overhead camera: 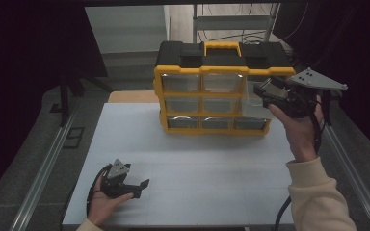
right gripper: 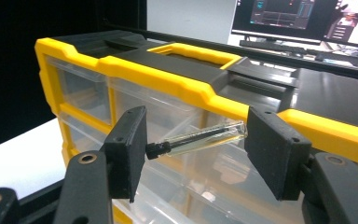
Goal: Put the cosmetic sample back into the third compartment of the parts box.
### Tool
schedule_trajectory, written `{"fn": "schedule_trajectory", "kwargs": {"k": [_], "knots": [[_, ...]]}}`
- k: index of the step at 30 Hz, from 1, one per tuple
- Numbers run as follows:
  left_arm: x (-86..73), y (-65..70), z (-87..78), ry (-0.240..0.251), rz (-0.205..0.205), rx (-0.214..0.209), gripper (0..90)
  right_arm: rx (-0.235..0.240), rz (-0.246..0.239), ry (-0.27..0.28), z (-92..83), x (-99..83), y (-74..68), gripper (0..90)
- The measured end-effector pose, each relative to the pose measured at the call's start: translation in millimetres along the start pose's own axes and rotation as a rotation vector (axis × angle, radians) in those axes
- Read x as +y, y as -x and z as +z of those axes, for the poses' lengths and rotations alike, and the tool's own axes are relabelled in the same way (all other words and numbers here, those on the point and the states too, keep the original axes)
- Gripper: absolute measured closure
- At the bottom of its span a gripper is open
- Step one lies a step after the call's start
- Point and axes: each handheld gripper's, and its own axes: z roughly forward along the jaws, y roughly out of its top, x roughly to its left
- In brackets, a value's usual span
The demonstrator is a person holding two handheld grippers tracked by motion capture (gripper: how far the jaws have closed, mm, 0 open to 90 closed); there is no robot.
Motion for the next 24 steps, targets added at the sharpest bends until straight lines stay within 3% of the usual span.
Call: {"fn": "schedule_trajectory", "kwargs": {"k": [13,16,18,24], "knots": [[0.3,-0.7,1.1,-0.002,-0.001,-0.001,6.8,-0.049,-0.006,-0.04,2.8,-1.7,7.6,39.8],[0.2,-0.8,0.8,-0.002,0.0,-0.001,6.8,-0.045,-0.013,-0.066,4.6,0.6,6.5,25.3],[0.3,-0.9,0.7,-0.002,-0.001,-0.001,6.8,-0.045,-0.01,-0.078,5.5,1.4,5.7,23.5],[0.2,-1.1,0.4,0.0,-0.004,-0.002,6.8,-0.002,-0.005,-0.036,-0.5,1.0,1.2,21.3]]}}
